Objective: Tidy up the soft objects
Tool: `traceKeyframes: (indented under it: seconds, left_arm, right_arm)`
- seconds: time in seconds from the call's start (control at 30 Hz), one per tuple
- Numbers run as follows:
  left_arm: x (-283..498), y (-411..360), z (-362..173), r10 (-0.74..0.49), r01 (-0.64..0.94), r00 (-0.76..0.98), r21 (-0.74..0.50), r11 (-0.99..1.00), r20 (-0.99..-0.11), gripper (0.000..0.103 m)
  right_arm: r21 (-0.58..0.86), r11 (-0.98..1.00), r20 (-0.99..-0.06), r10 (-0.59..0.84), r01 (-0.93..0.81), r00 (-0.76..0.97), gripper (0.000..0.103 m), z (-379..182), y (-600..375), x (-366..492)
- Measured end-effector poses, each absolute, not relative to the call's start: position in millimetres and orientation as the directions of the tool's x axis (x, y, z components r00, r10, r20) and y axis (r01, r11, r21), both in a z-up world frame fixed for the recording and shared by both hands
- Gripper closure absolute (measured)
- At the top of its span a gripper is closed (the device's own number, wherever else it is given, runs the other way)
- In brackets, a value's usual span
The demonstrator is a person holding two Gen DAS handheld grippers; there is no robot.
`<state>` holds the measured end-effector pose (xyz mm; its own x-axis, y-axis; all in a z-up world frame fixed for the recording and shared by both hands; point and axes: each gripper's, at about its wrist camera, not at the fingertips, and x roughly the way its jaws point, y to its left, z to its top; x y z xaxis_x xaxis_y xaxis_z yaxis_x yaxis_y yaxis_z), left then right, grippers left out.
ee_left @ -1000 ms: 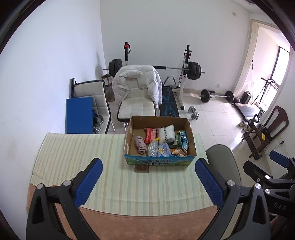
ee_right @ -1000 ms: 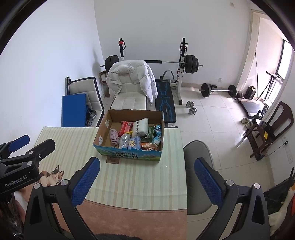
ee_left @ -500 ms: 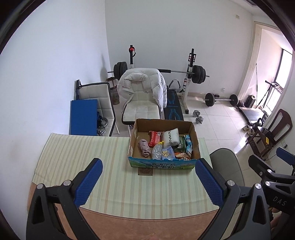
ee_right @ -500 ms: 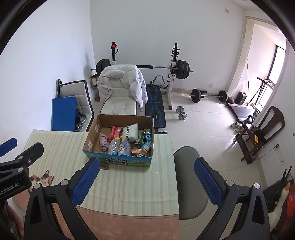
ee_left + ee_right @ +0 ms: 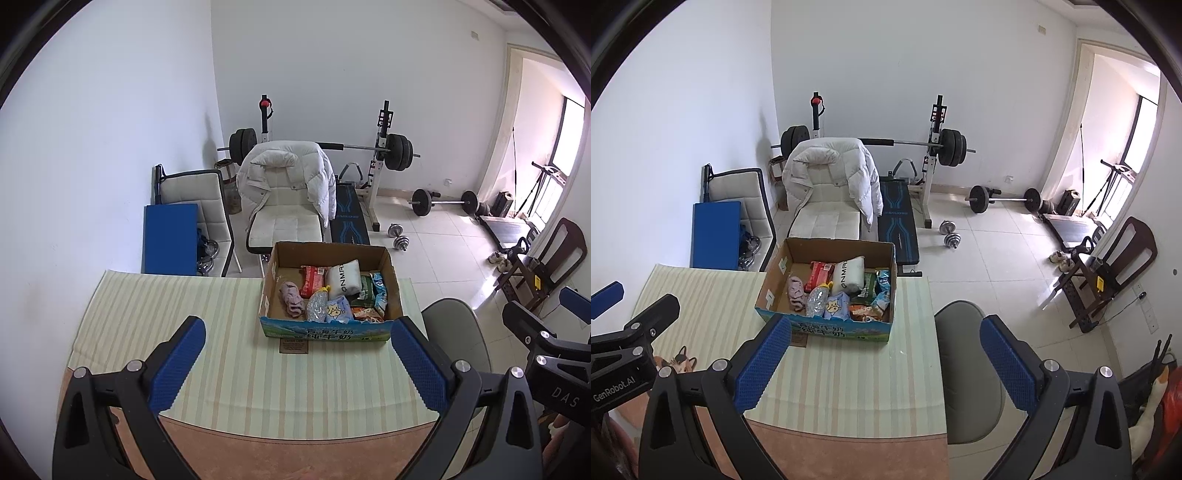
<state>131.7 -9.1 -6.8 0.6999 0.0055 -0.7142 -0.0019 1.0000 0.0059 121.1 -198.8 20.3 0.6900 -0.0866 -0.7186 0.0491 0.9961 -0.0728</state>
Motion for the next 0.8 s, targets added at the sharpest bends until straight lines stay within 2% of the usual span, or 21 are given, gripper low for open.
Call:
traceKeyframes:
  seconds: [0.8]
  left_arm:
    - [127.0,-8.6,2.2,0.009,-0.011,0.706,0.002,1.0,-0.709,0.0]
  right_arm:
    - [-0.079,0.995,-0.703,-0.099,0.06,0.704,0.0,32.7,-196.6,112.0]
